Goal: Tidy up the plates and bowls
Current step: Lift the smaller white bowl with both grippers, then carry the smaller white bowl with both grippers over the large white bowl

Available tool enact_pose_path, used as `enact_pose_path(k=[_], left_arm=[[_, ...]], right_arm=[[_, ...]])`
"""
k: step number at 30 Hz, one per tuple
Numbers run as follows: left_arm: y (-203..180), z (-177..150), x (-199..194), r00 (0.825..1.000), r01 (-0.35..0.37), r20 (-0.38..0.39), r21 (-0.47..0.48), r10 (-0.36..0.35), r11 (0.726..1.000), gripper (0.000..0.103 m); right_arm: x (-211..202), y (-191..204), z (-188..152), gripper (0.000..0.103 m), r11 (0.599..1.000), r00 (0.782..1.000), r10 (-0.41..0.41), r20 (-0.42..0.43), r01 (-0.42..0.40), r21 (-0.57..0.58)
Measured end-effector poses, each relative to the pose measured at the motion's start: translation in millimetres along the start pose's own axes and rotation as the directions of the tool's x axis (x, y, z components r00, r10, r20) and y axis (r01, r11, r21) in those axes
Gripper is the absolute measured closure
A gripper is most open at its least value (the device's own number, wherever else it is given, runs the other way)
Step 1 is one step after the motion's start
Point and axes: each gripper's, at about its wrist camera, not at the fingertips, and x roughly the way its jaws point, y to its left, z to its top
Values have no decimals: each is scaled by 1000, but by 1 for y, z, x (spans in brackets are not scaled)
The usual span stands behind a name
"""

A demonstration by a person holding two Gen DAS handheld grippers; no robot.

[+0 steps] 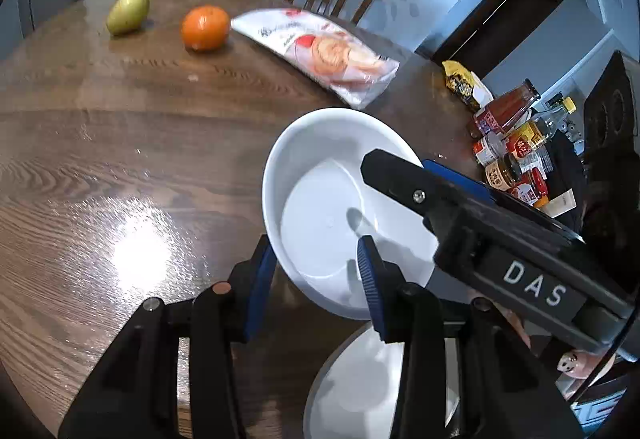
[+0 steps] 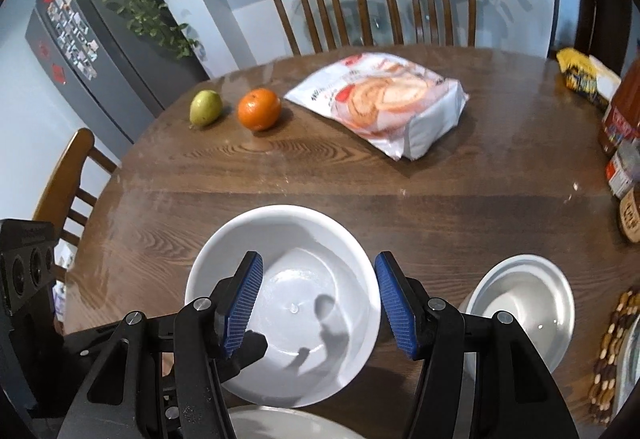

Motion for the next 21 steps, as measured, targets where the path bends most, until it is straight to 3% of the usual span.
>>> enact_pose_path(k=[7,21], left_arm=[[-1,2,-16,999,-1,52,3,1,1000,63],[-21,-20,-48,997,26,76,52,-30,998,63]], right_arm=[[-17,9,0,42,1000,999,13,48,-12,-28],[-64,22,-15,42,998,991,4,136,3,-56]])
